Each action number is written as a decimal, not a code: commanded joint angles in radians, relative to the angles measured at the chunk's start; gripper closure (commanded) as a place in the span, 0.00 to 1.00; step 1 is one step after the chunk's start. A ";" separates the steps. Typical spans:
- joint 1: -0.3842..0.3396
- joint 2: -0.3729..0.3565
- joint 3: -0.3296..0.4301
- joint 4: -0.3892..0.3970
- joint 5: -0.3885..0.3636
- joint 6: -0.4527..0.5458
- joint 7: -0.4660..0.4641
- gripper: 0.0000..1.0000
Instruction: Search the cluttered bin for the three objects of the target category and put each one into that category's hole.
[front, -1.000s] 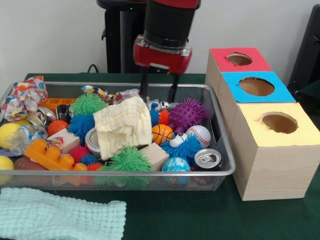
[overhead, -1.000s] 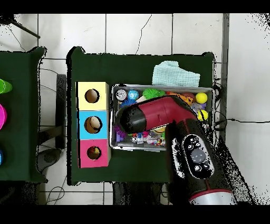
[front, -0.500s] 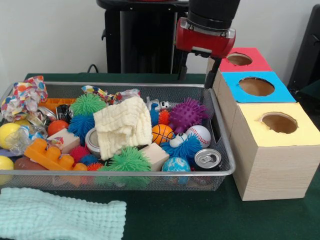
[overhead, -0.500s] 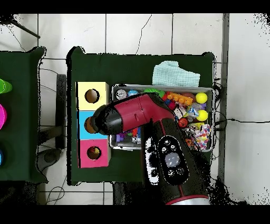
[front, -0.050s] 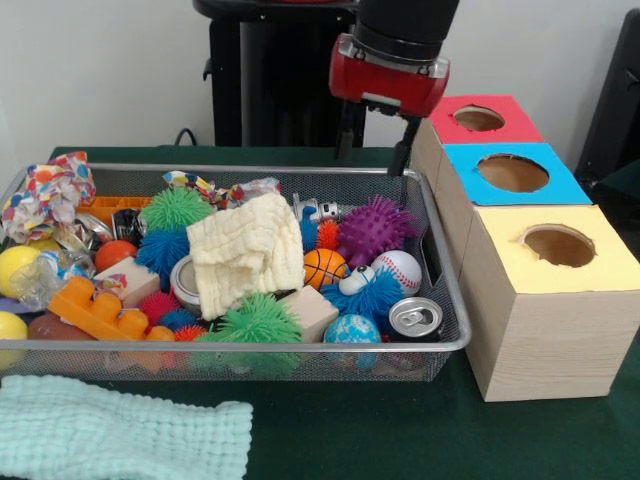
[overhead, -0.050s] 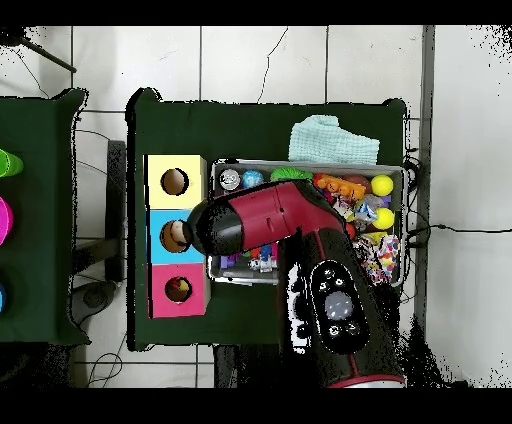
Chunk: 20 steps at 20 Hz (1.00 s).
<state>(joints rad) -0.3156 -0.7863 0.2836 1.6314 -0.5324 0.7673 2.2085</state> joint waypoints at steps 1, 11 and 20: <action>-0.054 0.068 -0.022 0.024 0.009 -0.063 0.029 0.00; -0.090 0.110 -0.006 -0.009 -0.003 -0.074 -0.013 0.00; -0.102 0.137 0.007 -0.048 -0.005 -0.061 -0.029 0.00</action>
<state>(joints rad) -0.3975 -0.7024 0.2750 1.6295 -0.5323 0.7299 2.2085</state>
